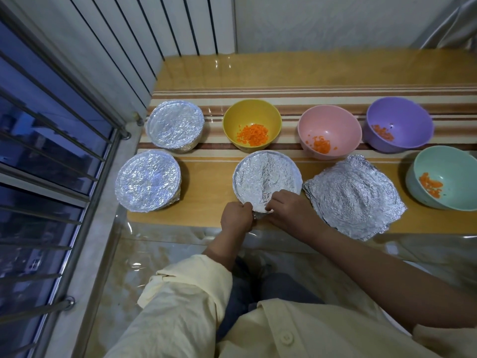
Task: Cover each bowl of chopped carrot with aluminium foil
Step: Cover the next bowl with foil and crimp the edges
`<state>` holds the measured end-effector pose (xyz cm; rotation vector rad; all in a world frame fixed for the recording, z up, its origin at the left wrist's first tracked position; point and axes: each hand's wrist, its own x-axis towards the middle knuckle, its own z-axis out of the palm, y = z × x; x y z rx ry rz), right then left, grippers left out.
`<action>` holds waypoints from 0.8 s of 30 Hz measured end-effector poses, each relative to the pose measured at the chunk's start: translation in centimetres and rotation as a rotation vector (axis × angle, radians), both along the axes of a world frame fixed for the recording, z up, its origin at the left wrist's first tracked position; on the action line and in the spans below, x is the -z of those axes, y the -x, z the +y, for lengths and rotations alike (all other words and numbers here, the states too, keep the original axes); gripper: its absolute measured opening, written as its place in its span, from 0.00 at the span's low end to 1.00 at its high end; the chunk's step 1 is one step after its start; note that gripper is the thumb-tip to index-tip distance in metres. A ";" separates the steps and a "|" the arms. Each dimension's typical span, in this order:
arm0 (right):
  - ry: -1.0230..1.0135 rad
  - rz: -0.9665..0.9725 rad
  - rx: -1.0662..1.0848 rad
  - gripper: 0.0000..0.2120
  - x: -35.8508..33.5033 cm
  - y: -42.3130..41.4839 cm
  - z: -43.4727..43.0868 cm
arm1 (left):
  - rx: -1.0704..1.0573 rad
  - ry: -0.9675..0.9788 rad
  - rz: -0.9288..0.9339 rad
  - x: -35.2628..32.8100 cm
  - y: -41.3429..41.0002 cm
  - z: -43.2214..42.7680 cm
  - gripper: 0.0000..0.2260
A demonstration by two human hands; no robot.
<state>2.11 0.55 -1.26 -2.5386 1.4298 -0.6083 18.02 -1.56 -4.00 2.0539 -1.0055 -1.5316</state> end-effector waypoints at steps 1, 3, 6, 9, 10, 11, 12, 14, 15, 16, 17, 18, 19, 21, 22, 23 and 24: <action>0.003 0.026 -0.007 0.05 0.0 0.1 0.0 | 0.020 0.003 -0.023 0.7 -0.2 -0.2 0.14; 0.004 0.077 -0.007 0.08 0.1 0.0 0.0 | 0.032 0.026 -0.032 1.8 -0.3 -0.2 0.17; -0.007 0.100 0.006 0.09 -0.2 -0.5 -0.1 | -0.006 0.059 -0.048 -0.7 0.2 0.7 0.24; 0.007 0.095 0.020 0.09 -0.5 -0.8 -0.1 | 0.011 0.096 -0.101 -1.6 0.9 1.9 0.26; 0.004 0.096 0.017 0.09 -0.5 -0.8 -0.1 | 0.016 0.106 -0.115 -1.6 1.2 2.1 0.26; 0.002 0.093 0.013 0.10 -0.5 -0.9 -0.1 | 0.021 0.103 -0.131 -1.7 1.4 2.0 0.25; -0.003 0.087 0.010 0.10 -0.4 -1.0 -0.1 | 0.029 0.090 -0.155 -1.9 1.6 1.9 0.22; -0.022 0.072 0.007 0.10 -0.2 -1.2 -0.2 | 0.031 0.064 -0.188 -2.3 1.8 1.6 0.19; -0.032 0.066 0.008 0.10 -0.1 -1.2 -0.2 | 0.027 0.062 -0.194 -2.4 1.8 1.5 0.18; -0.044 0.061 0.010 0.10 0.0 -1.3 -0.1 | 0.024 0.053 -0.198 -2.5 1.7 1.4 0.18; -0.053 0.053 0.012 0.09 0.1 -1.4 -0.1 | 0.020 0.052 -0.195 -2.5 1.7 1.4 0.18; -0.062 0.045 0.016 0.09 0.2 -1.4 -0.1 | 0.018 0.051 -0.176 -2.5 1.7 1.4 0.19; -0.067 0.038 0.018 0.08 0.2 -1.4 -0.1 | 0.010 0.059 -0.145 -2.3 1.7 1.5 0.20; -0.067 0.027 0.030 0.08 0.1 -1.4 -0.2 | -0.033 0.049 -0.091 -1.8 1.6 1.5 0.22; -0.066 0.023 0.037 0.08 0.0 -1.4 -0.3 | -0.035 0.032 -0.084 -1.8 1.6 1.6 0.22; -0.067 0.020 0.041 0.08 0.0 -1.5 -0.3 | -0.017 0.023 -0.087 -2.0 1.7 1.6 0.22; -0.071 0.017 0.039 0.08 0.0 -1.5 -0.4 | 0.015 0.025 -0.112 -2.3 1.7 1.7 0.21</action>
